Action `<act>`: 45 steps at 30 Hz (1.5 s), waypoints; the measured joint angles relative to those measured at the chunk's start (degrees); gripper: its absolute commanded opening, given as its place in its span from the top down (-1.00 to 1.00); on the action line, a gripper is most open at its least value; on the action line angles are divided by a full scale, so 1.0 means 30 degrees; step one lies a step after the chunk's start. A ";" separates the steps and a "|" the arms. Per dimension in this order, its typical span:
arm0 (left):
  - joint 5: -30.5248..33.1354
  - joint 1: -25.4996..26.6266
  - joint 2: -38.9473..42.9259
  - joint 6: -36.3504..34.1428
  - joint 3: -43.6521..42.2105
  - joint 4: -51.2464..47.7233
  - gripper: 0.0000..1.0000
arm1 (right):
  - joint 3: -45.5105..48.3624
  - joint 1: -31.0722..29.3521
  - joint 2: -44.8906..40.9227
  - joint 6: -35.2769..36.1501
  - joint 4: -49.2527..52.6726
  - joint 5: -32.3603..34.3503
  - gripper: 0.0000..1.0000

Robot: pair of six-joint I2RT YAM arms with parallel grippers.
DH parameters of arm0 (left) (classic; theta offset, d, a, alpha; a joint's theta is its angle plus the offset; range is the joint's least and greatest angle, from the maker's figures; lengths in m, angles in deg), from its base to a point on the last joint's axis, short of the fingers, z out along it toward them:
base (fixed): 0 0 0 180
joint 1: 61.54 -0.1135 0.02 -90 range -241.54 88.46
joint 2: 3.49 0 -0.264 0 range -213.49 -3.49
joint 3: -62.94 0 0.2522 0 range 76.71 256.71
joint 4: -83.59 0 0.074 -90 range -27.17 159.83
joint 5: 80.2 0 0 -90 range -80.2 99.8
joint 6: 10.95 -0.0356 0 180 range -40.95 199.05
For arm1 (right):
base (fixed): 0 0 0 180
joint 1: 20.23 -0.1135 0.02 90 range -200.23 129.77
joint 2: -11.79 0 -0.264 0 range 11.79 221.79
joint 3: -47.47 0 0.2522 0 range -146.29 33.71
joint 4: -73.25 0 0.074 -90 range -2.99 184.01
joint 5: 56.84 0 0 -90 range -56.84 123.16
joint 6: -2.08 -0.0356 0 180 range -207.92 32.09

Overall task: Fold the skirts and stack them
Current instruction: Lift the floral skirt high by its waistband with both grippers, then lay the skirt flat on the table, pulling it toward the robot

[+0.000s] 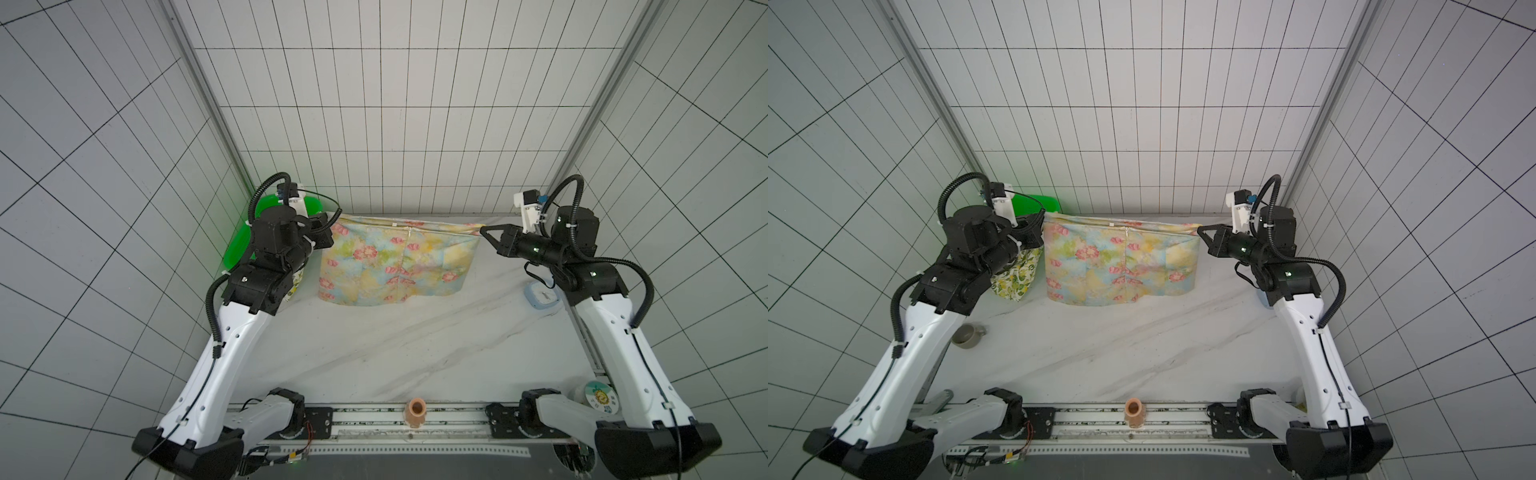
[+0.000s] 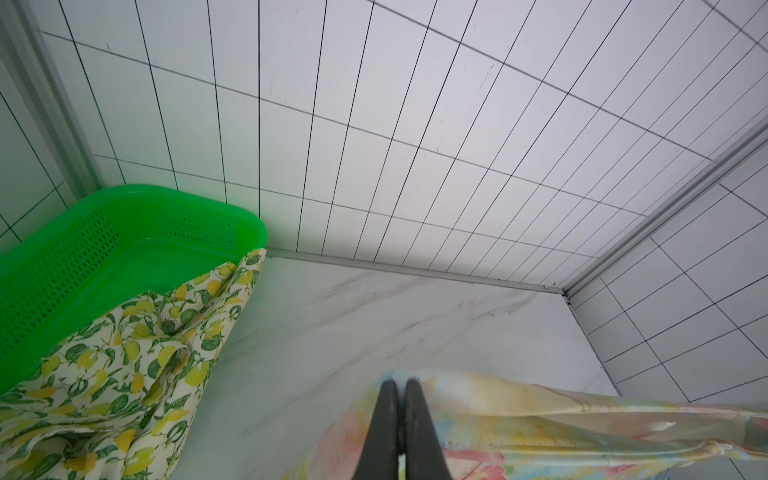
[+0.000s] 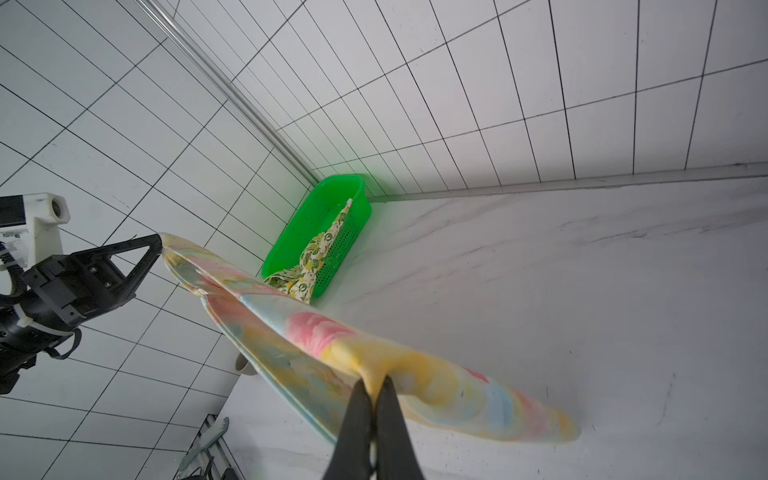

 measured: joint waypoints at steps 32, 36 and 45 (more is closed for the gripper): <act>-0.2594 -0.1217 -0.4415 0.0903 -0.7577 0.5967 1.00 | 0.6339 -0.0189 0.5559 -0.0495 -0.7439 0.1581 1.00; -0.2302 -0.0474 -0.3140 0.1661 -1.1876 0.5734 1.00 | 1.2138 -0.1406 0.4313 -0.1282 -0.8524 0.2557 1.00; -0.1690 0.1144 0.0291 0.3067 -1.6670 0.4845 0.57 | 1.6240 -0.1741 -0.0270 -0.2404 -0.9493 0.3490 0.44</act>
